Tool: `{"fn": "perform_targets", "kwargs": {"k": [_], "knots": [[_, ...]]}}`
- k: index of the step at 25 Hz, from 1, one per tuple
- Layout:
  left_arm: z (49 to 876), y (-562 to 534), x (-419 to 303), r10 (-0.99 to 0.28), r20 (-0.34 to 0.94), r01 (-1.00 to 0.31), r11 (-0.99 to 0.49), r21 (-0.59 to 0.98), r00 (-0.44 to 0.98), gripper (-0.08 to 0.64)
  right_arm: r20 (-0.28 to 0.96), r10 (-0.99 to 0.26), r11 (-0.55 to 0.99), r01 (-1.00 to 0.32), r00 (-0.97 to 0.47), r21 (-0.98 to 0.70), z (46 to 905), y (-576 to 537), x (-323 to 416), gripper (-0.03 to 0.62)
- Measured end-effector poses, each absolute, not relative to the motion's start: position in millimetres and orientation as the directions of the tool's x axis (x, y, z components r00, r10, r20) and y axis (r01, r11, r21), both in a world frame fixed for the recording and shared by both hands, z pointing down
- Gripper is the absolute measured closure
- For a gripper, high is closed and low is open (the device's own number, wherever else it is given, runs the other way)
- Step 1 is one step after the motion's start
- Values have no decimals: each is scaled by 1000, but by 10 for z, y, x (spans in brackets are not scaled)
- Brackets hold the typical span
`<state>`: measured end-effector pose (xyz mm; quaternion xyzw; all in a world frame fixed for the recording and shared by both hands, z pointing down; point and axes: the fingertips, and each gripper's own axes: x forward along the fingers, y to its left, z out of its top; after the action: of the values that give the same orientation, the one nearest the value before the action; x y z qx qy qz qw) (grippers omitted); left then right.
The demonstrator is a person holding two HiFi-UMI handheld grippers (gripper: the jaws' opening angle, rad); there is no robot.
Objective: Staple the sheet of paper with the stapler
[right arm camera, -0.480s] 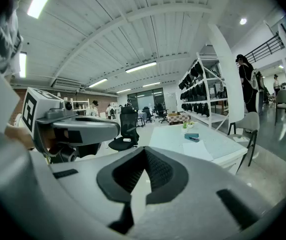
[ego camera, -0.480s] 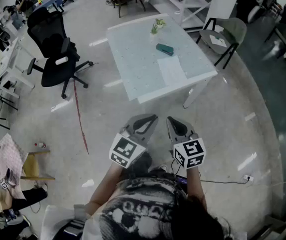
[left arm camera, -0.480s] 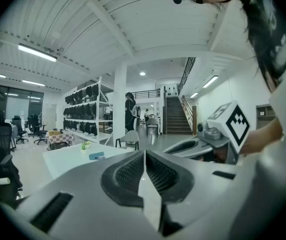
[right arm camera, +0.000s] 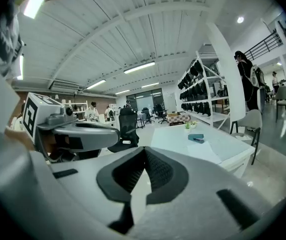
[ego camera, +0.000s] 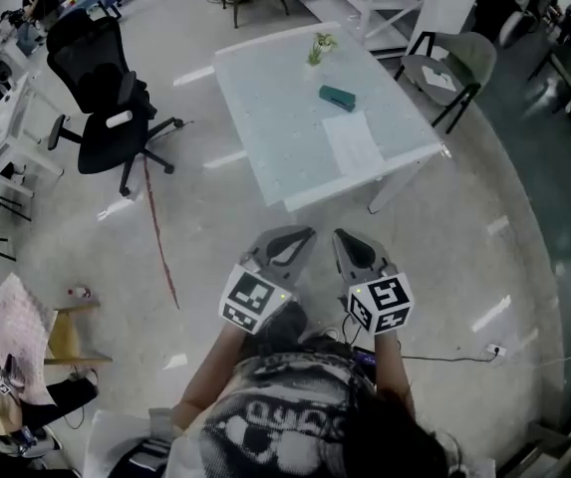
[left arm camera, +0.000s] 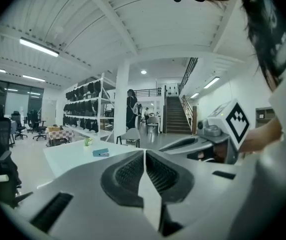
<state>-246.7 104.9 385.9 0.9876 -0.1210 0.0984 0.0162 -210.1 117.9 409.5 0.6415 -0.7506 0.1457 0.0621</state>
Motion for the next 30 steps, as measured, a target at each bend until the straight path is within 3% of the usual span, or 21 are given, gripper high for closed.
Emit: {"fn": "perform_targets", "kwargs": {"k": [14, 23, 30], "knots": [[4102, 576, -2553, -168, 203, -181, -982, 51, 965, 551, 350, -934, 14, -988, -68, -153, 4397, 881, -2059, 580], [4178, 427, -2085, -135, 223, -154, -985, 71, 965, 551, 392, -919, -30, -984, -42, -176, 4543, 749, -1566, 574], [4281, 141, -1508, -216, 256, -239, -969, 60, 942, 551, 386, -916, 29, -980, -105, -198, 4654, 431, -861, 572]]}}
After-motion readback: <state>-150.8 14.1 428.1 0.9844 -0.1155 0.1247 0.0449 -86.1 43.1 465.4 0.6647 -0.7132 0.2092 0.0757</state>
